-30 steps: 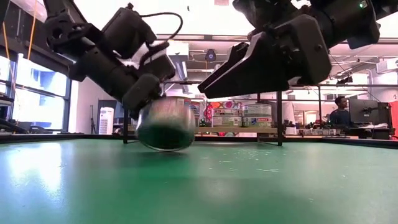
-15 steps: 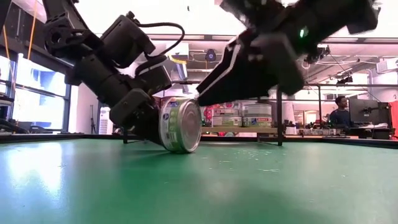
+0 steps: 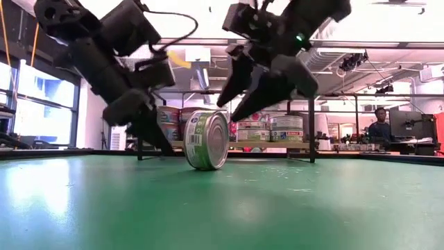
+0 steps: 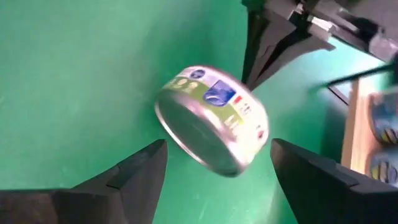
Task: Stack canned seafood by type on shelf
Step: Stack the green white tuna can on top of the other green white tuna can on the shelf
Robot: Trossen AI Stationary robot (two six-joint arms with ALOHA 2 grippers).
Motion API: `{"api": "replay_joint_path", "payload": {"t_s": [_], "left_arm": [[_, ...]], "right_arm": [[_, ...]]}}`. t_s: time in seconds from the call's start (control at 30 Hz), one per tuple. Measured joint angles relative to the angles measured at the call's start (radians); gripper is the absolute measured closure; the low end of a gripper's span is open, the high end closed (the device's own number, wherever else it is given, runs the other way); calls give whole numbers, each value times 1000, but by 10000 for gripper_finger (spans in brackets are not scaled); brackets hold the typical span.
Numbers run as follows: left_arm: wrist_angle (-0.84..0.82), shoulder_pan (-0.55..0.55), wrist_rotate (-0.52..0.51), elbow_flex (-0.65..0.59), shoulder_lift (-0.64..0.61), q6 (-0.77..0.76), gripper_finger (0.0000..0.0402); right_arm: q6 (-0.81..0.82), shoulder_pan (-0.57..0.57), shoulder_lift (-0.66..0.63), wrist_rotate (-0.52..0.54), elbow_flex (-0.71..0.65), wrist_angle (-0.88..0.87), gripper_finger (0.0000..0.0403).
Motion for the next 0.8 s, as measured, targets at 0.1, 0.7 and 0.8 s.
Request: {"api": "replay_joint_path", "payload": {"t_s": [0.1, 0.7, 0.8], "left_arm": [[58, -15, -1, 1, -7, 19, 402], [274, -20, 1, 2, 68, 92, 402], [179, -23, -40, 2, 29, 74, 401]], "right_arm": [[-101, -58, 0, -136, 70, -96, 121], [-328, -182, 114, -457, 92, 25, 126], [-274, -182, 128, -457, 92, 29, 153]]}}
